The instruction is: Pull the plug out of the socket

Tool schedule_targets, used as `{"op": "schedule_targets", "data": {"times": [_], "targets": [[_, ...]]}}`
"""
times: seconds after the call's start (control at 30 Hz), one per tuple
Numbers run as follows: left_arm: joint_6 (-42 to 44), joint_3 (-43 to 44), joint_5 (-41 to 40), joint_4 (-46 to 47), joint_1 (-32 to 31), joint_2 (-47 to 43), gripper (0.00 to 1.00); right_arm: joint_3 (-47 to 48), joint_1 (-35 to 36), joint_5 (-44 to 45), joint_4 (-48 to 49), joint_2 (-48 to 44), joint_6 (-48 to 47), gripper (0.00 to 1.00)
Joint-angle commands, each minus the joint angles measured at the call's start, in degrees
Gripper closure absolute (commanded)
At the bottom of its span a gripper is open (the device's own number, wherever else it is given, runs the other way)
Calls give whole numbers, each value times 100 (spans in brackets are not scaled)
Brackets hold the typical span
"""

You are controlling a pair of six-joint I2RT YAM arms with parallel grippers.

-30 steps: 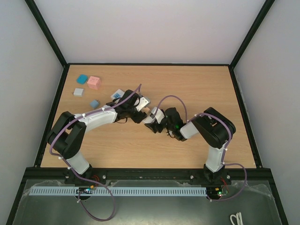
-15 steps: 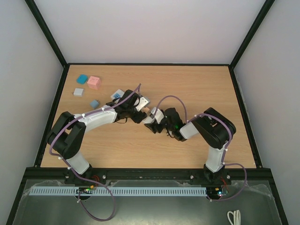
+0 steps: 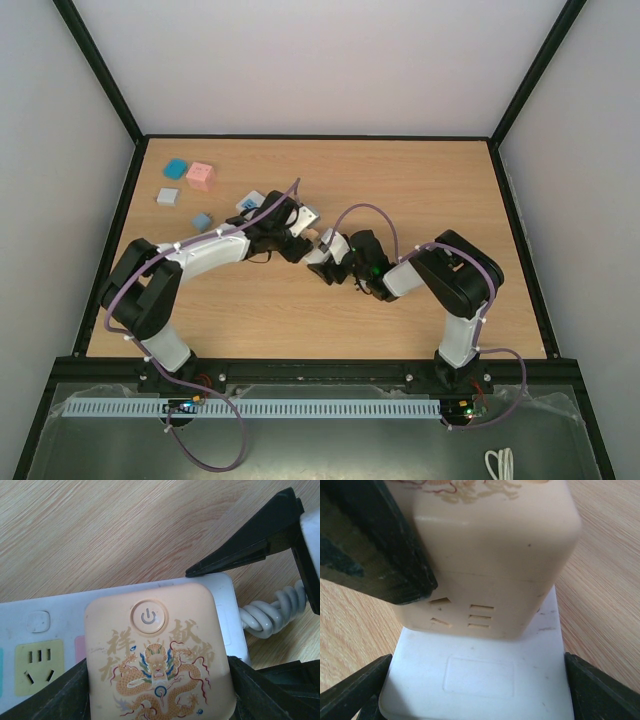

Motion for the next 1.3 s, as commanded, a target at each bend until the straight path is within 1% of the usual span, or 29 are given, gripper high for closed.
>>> {"op": "schedule_targets", "data": {"times": [0.0, 0.1, 0.2, 0.5, 0.67, 0.83, 0.97, 1.1, 1.17, 1.27], "targets": [[-233, 296, 918, -34, 31, -500, 83, 92, -27, 519, -245, 25, 61, 58], [-339, 254, 1258, -4, 203, -552, 83, 100, -27, 520, -243, 41, 70, 58], [-285, 201, 1187, 85, 211, -620, 83, 107, -27, 524, -254, 38, 64, 59], [15, 34, 271, 160, 127, -673, 84, 104, -27, 528, -272, 29, 70, 59], [-133, 50, 585, 31, 341, -784, 84, 115, -27, 522, -301, 25, 56, 58], [-138, -39, 650, -32, 598, -949, 84, 116, -27, 430, -342, 18, 81, 58], [-187, -69, 955, -101, 1043, -1103, 84, 114, -27, 345, -405, -26, 61, 58], [-30, 44, 1471, -464, 1688, -1137, 84, 115, -27, 308, -449, -45, 55, 58], [47, 73, 1796, -622, 2134, -1197, 82, 124, -27, 268, -512, -69, 28, 58], [402, -20, 2303, -865, 2905, -1324, 80, 134, -30, 218, -613, -119, 0, 58]]}}
